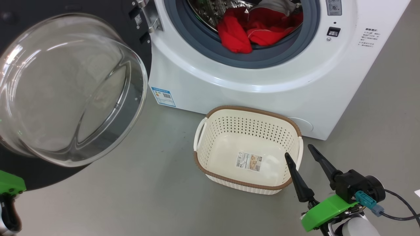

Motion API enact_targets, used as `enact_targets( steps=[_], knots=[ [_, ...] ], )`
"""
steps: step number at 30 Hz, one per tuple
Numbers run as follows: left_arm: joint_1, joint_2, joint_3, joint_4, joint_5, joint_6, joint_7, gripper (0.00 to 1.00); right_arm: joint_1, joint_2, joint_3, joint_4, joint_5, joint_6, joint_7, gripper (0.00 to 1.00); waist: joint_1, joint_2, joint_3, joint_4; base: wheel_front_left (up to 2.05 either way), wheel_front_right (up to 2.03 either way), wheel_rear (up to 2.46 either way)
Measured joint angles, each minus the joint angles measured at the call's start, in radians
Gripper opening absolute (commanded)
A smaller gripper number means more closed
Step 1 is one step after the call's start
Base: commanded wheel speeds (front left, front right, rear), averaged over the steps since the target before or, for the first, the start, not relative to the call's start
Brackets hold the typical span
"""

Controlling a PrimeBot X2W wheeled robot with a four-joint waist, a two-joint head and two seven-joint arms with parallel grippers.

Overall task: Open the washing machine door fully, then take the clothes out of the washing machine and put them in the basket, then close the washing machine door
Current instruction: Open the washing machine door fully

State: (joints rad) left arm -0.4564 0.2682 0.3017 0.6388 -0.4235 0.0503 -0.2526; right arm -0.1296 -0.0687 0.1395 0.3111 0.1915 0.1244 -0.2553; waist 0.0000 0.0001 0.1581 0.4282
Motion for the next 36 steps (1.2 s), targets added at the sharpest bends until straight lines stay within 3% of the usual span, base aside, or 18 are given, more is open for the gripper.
enact_targets(
  steps=[3,4,6,7,19,24,28,36],
  knots=[
    [0.000,-0.011,0.023,-0.009,0.030,0.000,0.000,0.00,0.000,0.000,0.001,0.001,0.000,0.000,0.000,1.00,0.0000,0.0000,-0.002,-0.001,0.00,0.00,0.00],
    [0.000,-0.019,0.035,-0.019,0.032,0.000,0.000,0.05,0.000,0.000,0.002,0.002,0.000,0.000,0.000,1.00,0.0000,0.0000,-0.003,-0.002,0.00,0.00,0.00],
    [0.002,-0.036,0.054,-0.049,0.041,-0.007,0.000,0.72,0.000,0.000,-0.001,0.003,0.000,0.000,0.000,1.00,0.0000,0.0000,-0.006,-0.005,0.00,0.00,0.00],
    [0.002,-0.044,0.061,-0.068,0.049,-0.008,0.000,0.97,-0.001,0.000,-0.002,0.003,0.000,0.000,0.000,1.00,0.0000,0.0000,-0.007,-0.007,0.00,0.00,0.00],
    [0.082,-0.117,0.117,-0.367,0.119,-0.041,-0.002,1.00,-0.002,0.010,-0.007,-0.025,0.026,0.000,0.000,1.00,0.0000,0.0000,-0.043,-0.055,0.00,0.00,0.00],
    [0.117,-0.154,0.053,-0.461,0.135,-0.064,-0.003,1.00,-0.002,0.014,-0.029,-0.057,0.038,0.000,0.000,1.00,0.0000,0.0000,-0.057,-0.087,0.00,0.00,0.00],
    [0.135,-0.164,-0.014,-0.540,0.120,-0.131,0.002,1.00,-0.002,0.015,-0.056,-0.076,0.037,0.000,0.000,1.00,0.0000,0.0000,-0.071,-0.120,0.00,0.00,0.00],
    [0.240,-0.154,-0.095,-0.568,0.105,-0.164,0.002,1.00,0.002,0.017,-0.104,-0.121,0.058,0.000,0.000,1.00,0.0000,0.0000,-0.095,-0.205,0.00,0.00,0.00]
  ],
)
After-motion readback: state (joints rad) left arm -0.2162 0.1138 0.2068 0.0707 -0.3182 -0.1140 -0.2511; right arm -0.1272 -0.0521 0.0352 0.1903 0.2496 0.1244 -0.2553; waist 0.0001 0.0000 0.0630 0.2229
